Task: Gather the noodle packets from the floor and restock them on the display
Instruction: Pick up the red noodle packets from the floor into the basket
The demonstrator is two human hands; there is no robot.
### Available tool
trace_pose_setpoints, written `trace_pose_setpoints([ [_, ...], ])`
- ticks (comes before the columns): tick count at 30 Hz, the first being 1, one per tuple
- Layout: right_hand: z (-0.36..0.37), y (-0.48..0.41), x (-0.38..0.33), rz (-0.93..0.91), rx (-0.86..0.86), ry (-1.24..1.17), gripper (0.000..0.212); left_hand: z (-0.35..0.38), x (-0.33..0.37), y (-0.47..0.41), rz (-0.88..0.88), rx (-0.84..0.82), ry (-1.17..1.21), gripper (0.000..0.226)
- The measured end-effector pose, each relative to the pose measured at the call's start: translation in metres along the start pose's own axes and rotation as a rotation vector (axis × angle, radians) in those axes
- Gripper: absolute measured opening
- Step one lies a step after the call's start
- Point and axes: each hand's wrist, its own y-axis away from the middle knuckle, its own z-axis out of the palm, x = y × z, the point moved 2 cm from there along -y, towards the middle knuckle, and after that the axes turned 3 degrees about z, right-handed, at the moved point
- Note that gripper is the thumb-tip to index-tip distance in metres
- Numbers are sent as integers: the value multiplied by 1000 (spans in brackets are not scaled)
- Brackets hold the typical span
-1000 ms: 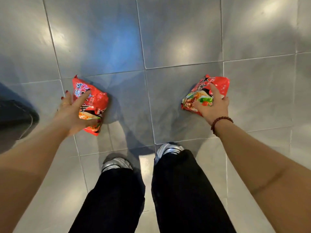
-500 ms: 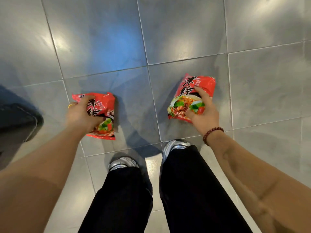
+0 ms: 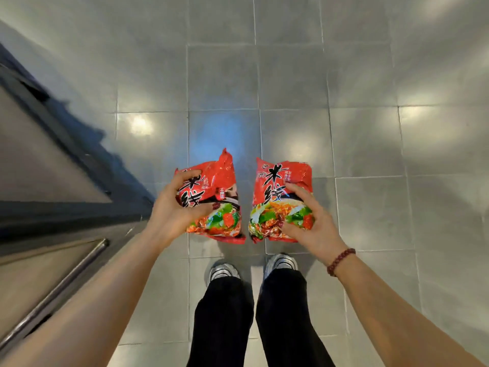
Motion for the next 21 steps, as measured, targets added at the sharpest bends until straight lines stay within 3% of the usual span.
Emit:
trace_pose_setpoints([
  [5,17,82,-151,-187,-212,30,74,-73,115,107,113,44,150,78],
  [9,26,147,-226,-298,-284,27,71,-117,173,197,147,133,258,85],
  [14,38,211,-264,-281,-435,37,47,-128,195,308,147,349,316,94],
  [18,36,233,-285,-357,-578,133,49,-116,191,378,155,415,436,98],
  [21,40,239,-292,-290,-744,148,47,-99,188,424,149,431,592,93],
])
